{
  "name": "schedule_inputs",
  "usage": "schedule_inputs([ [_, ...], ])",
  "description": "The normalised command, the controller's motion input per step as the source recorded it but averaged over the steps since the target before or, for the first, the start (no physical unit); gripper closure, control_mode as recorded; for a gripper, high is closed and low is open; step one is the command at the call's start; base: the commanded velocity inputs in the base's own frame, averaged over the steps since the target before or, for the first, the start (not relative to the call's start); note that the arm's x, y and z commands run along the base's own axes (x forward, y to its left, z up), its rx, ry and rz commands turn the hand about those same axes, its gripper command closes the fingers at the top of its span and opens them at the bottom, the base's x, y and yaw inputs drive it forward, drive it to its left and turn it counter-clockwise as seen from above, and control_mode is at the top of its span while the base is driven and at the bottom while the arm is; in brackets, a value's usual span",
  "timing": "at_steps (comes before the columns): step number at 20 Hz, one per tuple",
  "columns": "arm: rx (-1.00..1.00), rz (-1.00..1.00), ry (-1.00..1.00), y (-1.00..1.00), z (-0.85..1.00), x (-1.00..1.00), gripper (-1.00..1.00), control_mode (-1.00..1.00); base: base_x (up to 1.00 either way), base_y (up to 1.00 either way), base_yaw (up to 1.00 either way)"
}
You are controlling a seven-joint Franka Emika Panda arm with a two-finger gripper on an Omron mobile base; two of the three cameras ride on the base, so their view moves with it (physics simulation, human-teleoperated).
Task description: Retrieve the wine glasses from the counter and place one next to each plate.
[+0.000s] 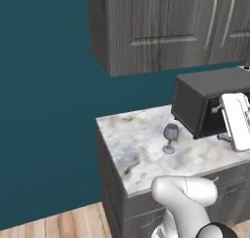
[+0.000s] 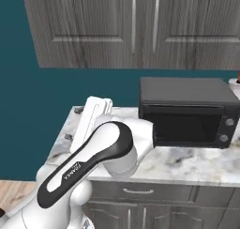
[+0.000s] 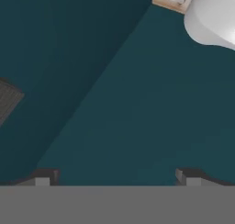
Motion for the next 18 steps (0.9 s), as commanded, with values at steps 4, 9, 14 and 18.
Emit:
schedule_inputs([
  [4,0.0,0.0,0.0,0.0,0.0,0.0,-1.0,1.0,0.08,0.06,0.12],
  [9,0.0,0.0,0.0,0.0,0.0,0.0,-1.0,1.0,-0.15,0.21,-0.19],
  [14,0.0,0.0,0.0,0.0,0.0,0.0,-1.0,1.0,-0.04,0.81,-0.64],
  [18,0.0,0.0,0.0,0.0,0.0,0.0,-1.0,1.0,0.0,0.96,-0.36],
])
